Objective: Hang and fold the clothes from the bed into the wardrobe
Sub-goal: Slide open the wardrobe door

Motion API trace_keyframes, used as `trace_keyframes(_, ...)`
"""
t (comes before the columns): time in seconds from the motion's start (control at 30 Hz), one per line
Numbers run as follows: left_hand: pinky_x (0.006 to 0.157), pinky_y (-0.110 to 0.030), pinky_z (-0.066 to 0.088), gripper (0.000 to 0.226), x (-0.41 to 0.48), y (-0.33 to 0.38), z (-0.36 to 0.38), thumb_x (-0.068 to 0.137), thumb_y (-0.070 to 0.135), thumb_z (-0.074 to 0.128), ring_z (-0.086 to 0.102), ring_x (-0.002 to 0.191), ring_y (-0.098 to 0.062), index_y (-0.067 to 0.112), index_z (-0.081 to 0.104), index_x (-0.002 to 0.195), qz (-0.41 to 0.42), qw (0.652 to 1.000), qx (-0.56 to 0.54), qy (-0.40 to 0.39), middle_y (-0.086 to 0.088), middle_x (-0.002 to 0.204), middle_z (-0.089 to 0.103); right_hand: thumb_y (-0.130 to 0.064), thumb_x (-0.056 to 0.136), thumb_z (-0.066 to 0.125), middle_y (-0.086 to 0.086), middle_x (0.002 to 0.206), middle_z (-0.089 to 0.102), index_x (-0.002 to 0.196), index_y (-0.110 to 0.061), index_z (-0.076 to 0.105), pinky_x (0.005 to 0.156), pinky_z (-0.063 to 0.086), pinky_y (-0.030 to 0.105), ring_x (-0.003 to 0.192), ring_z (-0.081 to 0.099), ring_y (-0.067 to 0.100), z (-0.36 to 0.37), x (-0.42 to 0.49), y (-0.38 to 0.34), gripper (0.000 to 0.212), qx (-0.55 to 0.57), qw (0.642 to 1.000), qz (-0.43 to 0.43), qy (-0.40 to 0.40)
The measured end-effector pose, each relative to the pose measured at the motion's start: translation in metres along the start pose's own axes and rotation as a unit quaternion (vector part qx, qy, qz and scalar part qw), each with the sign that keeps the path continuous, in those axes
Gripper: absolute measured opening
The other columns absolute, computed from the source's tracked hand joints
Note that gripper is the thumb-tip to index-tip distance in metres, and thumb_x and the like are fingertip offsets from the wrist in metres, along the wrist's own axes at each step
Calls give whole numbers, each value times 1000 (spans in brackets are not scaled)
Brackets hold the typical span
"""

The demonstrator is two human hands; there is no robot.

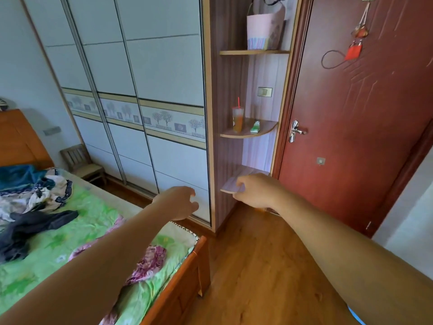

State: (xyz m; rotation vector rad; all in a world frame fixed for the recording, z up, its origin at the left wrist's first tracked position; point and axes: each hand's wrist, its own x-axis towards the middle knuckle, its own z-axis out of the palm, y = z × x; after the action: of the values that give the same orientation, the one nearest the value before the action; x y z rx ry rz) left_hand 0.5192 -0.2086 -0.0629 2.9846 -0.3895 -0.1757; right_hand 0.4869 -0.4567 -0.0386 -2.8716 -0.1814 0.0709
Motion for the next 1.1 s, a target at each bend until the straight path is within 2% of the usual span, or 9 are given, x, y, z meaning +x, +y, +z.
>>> trace_keyframes(0.23,104,-40,47,49,119,-19,-8,93,46,50,53,128,-19,32,51,140,-15,1000,-9,-9,5,141,56,-49,95,54,1,119,64,128,-24,59,92,52,36,103,59,20,-5,115,31,42,-6,1000,2,-22)
trace_keyframes(0.5,100,-39,48,51,255,-38,5,93,47,49,54,127,-21,29,51,140,-59,998,-9,-2,3,142,57,-48,93,54,-5,95,60,108,-24,61,66,45,31,87,57,17,4,268,90,29,-16,998,-49,-23)
trace_keyframes(0.77,99,-40,50,49,374,-32,5,89,45,49,58,122,-21,29,56,135,-149,988,-40,-4,2,134,62,-47,94,58,-3,101,63,111,-22,60,55,32,26,78,54,13,-10,415,143,30,-19,993,-111,-47)
trace_keyframes(0.83,99,-41,51,51,393,-35,3,88,46,47,58,122,-22,29,57,135,-166,985,-43,-5,3,134,62,-49,95,56,-2,109,62,120,-23,58,59,34,27,88,56,18,-12,444,144,36,-32,989,-129,-65)
trace_keyframes(0.93,97,-41,51,51,416,-45,0,87,46,48,59,120,-23,27,58,134,-195,980,-45,-6,1,132,63,-49,96,54,3,129,61,135,-23,54,78,45,31,109,60,24,-9,484,138,47,-49,982,-157,-89)
trace_keyframes(0.97,96,-41,52,45,423,-50,0,87,45,49,60,117,-24,25,62,126,-204,978,-51,-7,0,129,65,-49,97,54,3,133,60,138,-23,52,85,48,32,113,59,24,-7,496,135,49,-49,980,-165,-96)
trace_keyframes(1.03,89,-40,54,25,438,-63,-1,85,43,47,62,101,-23,25,62,92,-221,973,-60,-8,-3,113,68,-50,96,54,2,137,59,141,-25,51,95,49,35,117,58,24,-2,522,128,51,-53,977,-181,-103)
trace_keyframes(1.07,86,-40,55,22,446,-71,-1,84,42,47,62,96,-22,24,59,85,-232,971,-65,-8,-3,105,68,-50,95,54,1,137,59,140,-26,51,97,49,36,119,58,24,0,536,124,51,-59,975,-187,-102)
trace_keyframes(1.1,85,-41,56,24,453,-78,-1,83,42,47,63,96,-22,23,62,89,-243,967,-71,-6,-1,101,67,-51,95,54,1,137,59,140,-27,51,97,48,36,120,58,23,3,550,120,51,-65,974,-193,-101)
